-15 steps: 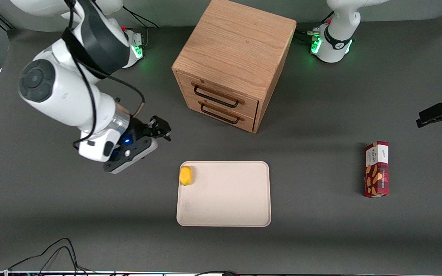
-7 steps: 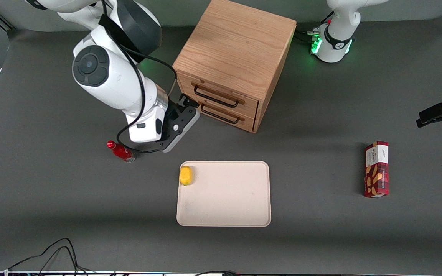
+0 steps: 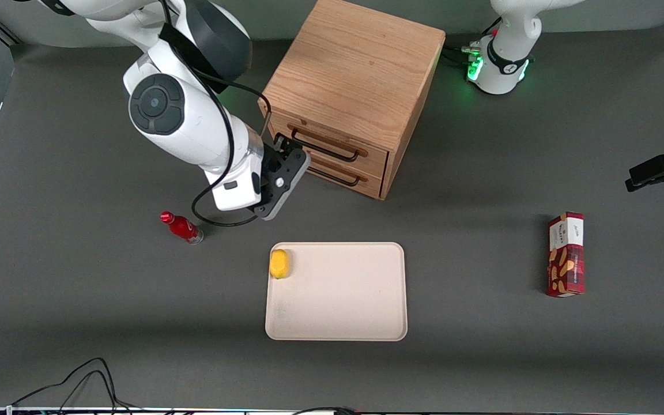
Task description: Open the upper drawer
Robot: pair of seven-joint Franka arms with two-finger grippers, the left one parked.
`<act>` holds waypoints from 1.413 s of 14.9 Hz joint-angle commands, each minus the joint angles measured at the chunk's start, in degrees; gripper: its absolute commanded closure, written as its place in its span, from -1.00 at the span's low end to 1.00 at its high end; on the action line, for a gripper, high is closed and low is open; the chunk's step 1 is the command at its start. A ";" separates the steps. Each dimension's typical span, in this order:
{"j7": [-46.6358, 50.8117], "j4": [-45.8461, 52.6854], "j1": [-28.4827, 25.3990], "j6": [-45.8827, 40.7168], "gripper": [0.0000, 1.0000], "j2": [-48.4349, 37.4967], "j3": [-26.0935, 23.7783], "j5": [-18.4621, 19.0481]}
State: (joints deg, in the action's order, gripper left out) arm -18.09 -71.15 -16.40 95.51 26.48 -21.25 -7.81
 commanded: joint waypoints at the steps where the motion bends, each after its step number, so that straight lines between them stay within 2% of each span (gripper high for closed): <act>1: -2.57 -0.21 1.37 -4.36 -1.00 0.51 -1.08 -4.74; 5: -2.65 -4.08 1.37 -4.36 -1.00 0.42 -1.17 -7.39; 13: -2.83 -12.77 0.93 3.18 -1.00 -0.81 -4.94 -7.31; 21: -6.60 -18.92 1.20 7.40 -1.00 -4.05 -5.65 -6.60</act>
State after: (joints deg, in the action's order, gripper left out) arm -21.75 -85.10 -15.95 99.97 26.32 -26.63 -13.73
